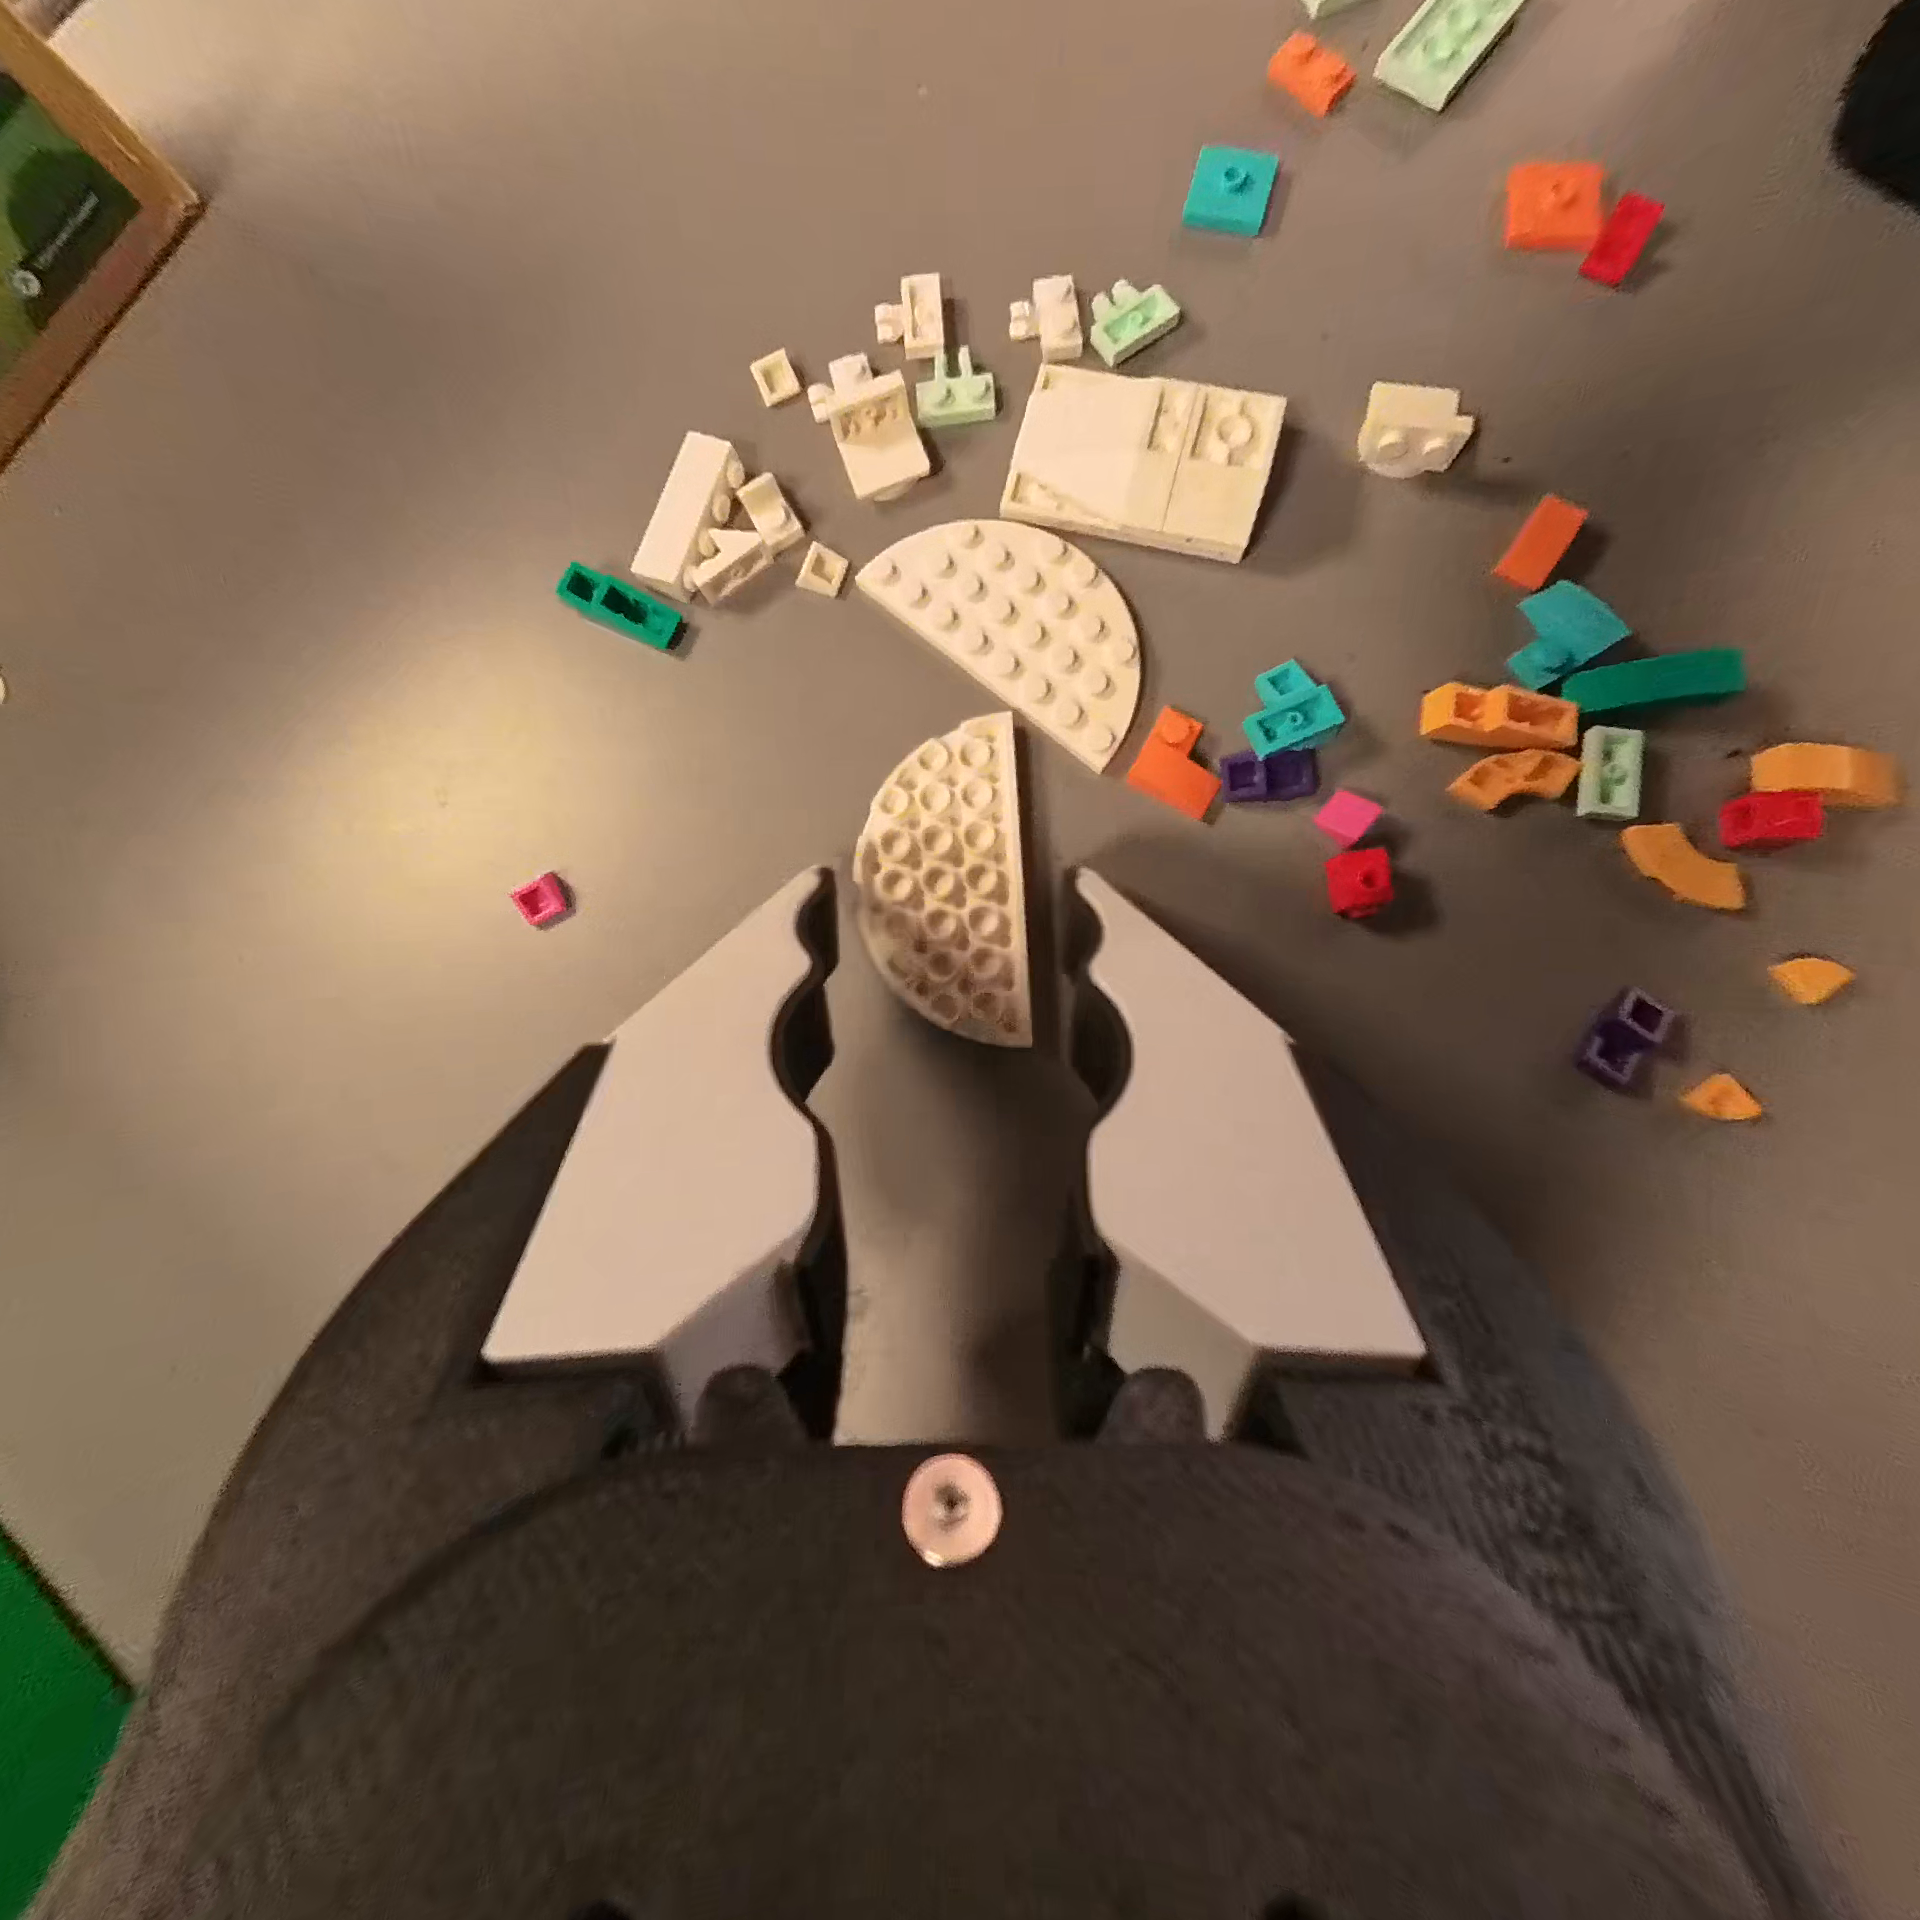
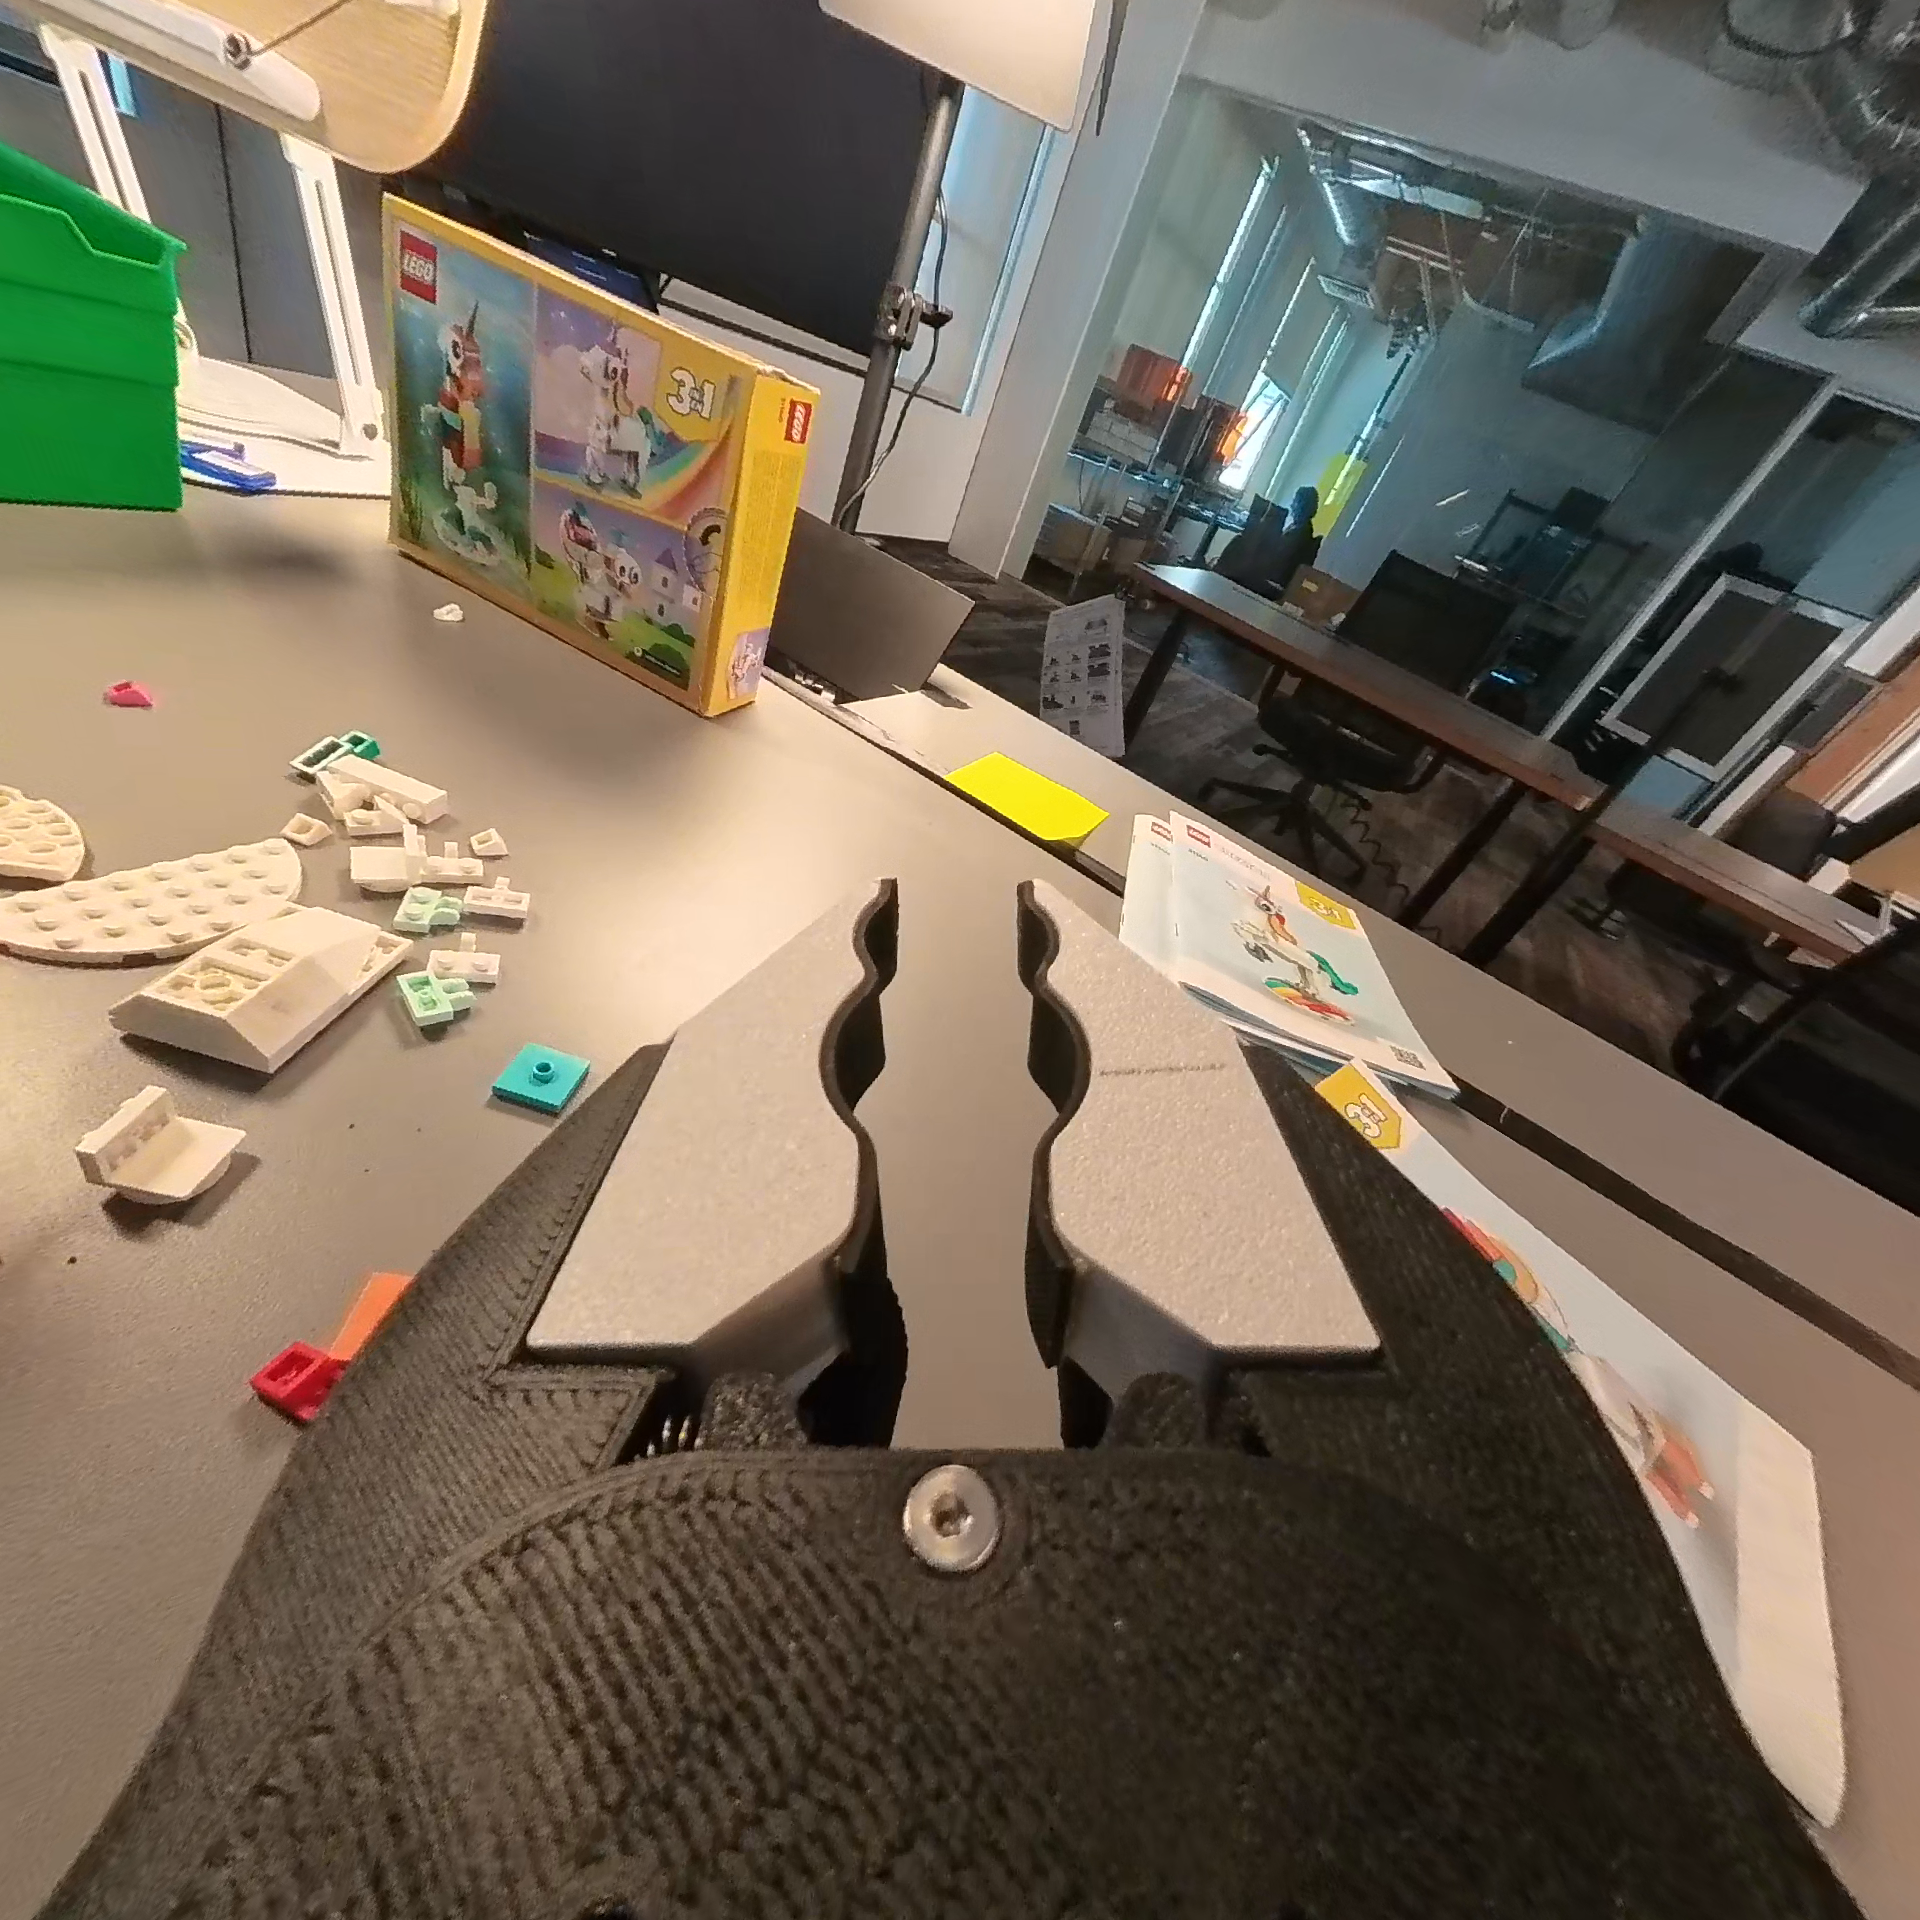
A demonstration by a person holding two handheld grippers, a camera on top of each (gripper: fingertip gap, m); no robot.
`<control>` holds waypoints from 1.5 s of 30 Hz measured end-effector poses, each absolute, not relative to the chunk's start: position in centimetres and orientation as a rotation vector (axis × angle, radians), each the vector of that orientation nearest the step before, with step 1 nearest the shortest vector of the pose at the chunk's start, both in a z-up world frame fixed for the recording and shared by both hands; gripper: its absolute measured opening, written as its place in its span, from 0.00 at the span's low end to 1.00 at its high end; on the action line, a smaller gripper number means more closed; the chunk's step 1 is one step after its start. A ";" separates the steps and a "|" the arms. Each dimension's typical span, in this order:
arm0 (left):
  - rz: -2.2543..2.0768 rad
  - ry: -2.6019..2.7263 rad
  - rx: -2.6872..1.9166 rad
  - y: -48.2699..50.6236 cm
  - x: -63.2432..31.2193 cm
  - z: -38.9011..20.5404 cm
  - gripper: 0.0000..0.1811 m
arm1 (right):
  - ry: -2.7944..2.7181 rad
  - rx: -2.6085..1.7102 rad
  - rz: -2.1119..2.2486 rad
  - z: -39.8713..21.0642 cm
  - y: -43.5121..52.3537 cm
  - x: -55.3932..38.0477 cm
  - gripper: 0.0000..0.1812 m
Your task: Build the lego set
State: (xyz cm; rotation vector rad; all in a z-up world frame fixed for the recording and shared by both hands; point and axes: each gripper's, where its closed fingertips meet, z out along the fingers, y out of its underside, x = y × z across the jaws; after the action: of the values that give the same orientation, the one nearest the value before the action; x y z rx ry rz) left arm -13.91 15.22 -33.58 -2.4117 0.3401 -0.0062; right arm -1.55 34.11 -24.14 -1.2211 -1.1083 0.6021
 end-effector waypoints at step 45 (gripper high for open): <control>0.044 -0.041 -1.835 8.3 -15.3 -16.2 0.31 | -1.165 -1.212 0.577 -24.7 33.6 -2.1 0.12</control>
State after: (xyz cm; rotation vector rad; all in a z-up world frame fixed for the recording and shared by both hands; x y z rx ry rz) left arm -15.27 8.34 -16.16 -1.8354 -0.0411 0.0443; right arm -2.10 33.61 -24.73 -1.2121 -1.1649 0.5773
